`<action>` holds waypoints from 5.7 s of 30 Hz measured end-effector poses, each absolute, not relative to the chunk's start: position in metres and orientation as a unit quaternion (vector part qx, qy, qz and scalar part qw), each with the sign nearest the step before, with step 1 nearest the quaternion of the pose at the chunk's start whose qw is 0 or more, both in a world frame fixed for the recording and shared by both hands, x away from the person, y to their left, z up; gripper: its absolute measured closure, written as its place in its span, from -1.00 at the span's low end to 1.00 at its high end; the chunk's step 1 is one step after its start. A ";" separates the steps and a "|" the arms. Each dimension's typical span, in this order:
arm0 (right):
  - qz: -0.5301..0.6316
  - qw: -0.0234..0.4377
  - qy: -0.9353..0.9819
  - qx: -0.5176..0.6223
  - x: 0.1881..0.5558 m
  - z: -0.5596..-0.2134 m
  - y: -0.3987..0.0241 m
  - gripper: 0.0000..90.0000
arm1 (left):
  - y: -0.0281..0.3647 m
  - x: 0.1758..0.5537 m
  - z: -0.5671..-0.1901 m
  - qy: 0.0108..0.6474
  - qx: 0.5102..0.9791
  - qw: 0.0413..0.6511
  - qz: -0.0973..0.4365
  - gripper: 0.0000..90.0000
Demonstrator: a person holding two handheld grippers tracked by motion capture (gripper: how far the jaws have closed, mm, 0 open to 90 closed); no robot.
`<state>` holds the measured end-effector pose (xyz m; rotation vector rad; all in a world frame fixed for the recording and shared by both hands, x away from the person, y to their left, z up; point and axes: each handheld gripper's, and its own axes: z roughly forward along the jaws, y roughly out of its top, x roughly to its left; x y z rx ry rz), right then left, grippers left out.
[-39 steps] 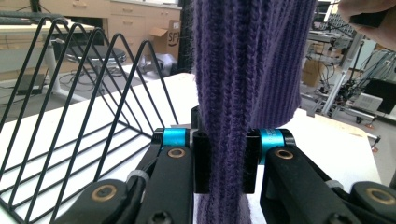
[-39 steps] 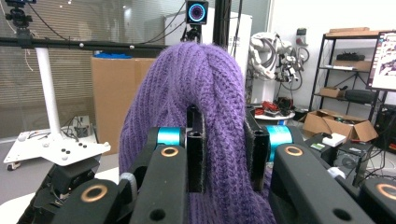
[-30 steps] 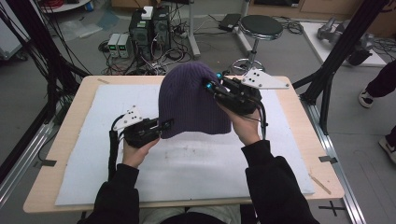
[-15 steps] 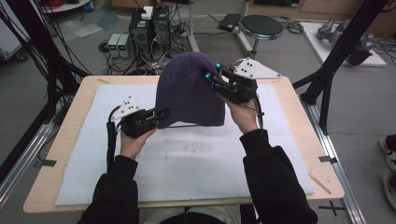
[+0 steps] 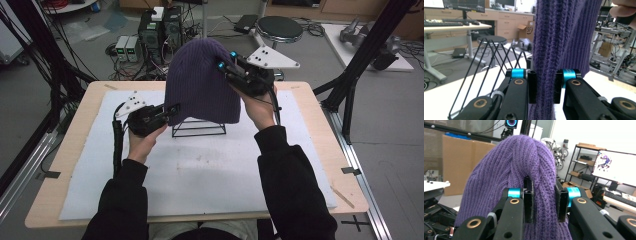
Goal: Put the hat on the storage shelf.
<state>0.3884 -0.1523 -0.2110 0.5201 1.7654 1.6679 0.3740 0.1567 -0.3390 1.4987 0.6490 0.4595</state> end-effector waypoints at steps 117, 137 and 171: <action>0.517 0.328 0.756 0.233 0.436 -0.310 -0.120 0.56 | 0.166 0.422 -0.435 0.396 0.697 0.581 0.141 0.70; 0.544 0.313 0.712 0.316 0.433 -0.302 -0.136 -0.61 | 0.165 0.406 -0.407 0.408 0.660 0.609 0.164 -0.13; 0.526 0.361 0.669 0.381 0.393 -0.298 -0.255 -0.70 | 0.199 0.359 -0.378 0.422 0.616 0.615 0.253 -0.51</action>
